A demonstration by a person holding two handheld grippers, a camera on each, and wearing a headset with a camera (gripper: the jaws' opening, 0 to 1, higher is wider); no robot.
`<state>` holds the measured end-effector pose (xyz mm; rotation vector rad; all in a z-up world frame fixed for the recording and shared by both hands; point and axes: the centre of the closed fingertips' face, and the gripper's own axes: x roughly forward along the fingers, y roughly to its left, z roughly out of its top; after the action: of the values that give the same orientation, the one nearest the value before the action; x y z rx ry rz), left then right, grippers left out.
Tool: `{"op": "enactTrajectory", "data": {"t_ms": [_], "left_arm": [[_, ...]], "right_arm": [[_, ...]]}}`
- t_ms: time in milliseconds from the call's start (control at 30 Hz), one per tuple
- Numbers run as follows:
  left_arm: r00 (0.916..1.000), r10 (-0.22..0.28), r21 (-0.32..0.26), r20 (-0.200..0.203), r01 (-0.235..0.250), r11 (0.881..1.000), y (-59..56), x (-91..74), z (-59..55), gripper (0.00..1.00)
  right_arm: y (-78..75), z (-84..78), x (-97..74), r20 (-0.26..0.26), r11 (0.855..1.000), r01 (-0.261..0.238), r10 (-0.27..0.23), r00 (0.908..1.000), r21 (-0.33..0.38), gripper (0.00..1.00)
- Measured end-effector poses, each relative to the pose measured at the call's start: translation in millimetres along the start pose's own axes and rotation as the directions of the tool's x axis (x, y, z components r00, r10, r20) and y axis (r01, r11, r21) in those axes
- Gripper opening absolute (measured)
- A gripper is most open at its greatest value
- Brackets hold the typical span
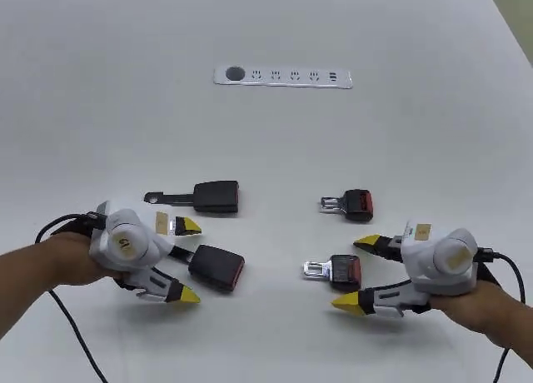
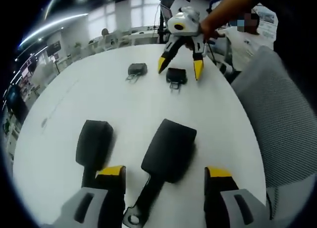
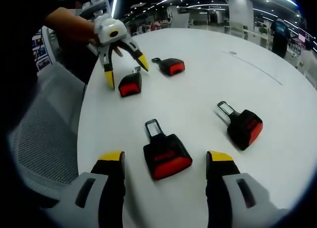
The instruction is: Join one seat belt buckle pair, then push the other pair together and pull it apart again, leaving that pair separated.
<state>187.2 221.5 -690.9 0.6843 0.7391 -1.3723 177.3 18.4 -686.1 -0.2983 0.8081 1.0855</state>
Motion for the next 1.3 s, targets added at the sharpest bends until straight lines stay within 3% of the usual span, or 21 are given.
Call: {"op": "enactTrajectory", "data": {"t_ms": [67, 100, 167, 367, 433, 533, 567, 667, 800, 1067, 1300], "left_arm": [[0.9998, -0.019, 0.025, -0.006, 0.019, 1.0, 0.8, 5.0, -2.2, 0.64], [0.9988, -0.048, 0.024, 0.011, 0.048, 0.999, -2.2, 5.9, 0.6, 0.63], [0.9993, -0.036, 0.021, 0.011, 0.036, 0.999, 5.5, 5.1, 2.5, 0.64], [0.9982, -0.058, 0.04, 0.014, 0.057, 0.998, 6.6, 6.0, 3.3, 0.56], [0.998, -0.061, 0.042, 0.018, 0.06, 0.997, 5.4, 4.9, 4.1, 0.43], [0.9975, -0.066, 0.041, 0.024, 0.065, 0.997, 1.4, 5.5, 5.4, 0.37], [0.9988, -0.042, 0.047, 0.024, 0.041, 0.998, 1.7, 5.1, 6.6, 0.37], [0.9993, -0.01, -0.011, 0.035, 0.01, 1.0, 2.6, 4.5, 4.5, 0.36], [0.999, 0.026, -0.051, 0.038, -0.024, 0.998, 1.5, 5.2, 6.3, 0.35], [0.9987, 0.049, -0.09, 0.015, -0.048, 0.995, 2.9, 4.6, 4.4, 0.35], [0.9989, 0.043, -0.097, -0.017, -0.045, 0.994, 2.1, 5.0, 5.0, 0.35]], "right_arm": [[0.4, -5.0, 1.8, -0.01, 1.0, -0.004, 0.004, 0.9999, -0.009, 0.65], [0.5, -2.2, 1.4, -0.003, 1.0, -0.006, 0.006, 1.0, -0.019, 0.64], [1.2, -1.6, 2.0, -0.003, 1.0, -0.017, 0.017, 0.9999, -0.023, 0.62], [4.6, 0.3, 4.0, 0.005, 0.997, -0.054, 0.054, 0.9985, -0.062, 0.57], [2.9, 0.0, 4.5, -0.003, 0.995, -0.055, 0.055, 0.9985, -0.084, 0.54], [2.5, 3.6, 5.7, -0.013, 0.994, -0.061, 0.06, 0.9981, -0.087, 0.48], [2.2, 3.7, 5.6, -0.026, 0.993, -0.059, 0.057, 0.9981, -0.107, 0.47], [2.9, 2.7, 5.7, -0.048, 0.989, -0.064, 0.058, 0.9972, -0.132, 0.36], [5.2, 4.9, 3.4, -0.048, 0.986, -0.073, 0.066, 0.9967, -0.152, 0.36], [2.8, 7.4, 3.0, -0.086, 0.986, -0.08, 0.068, 0.994, -0.148, 0.35], [0.9, 10.7, 13.3, -0.081, 0.986, -0.079, 0.068, 0.9944, -0.147, 0.35]]}}
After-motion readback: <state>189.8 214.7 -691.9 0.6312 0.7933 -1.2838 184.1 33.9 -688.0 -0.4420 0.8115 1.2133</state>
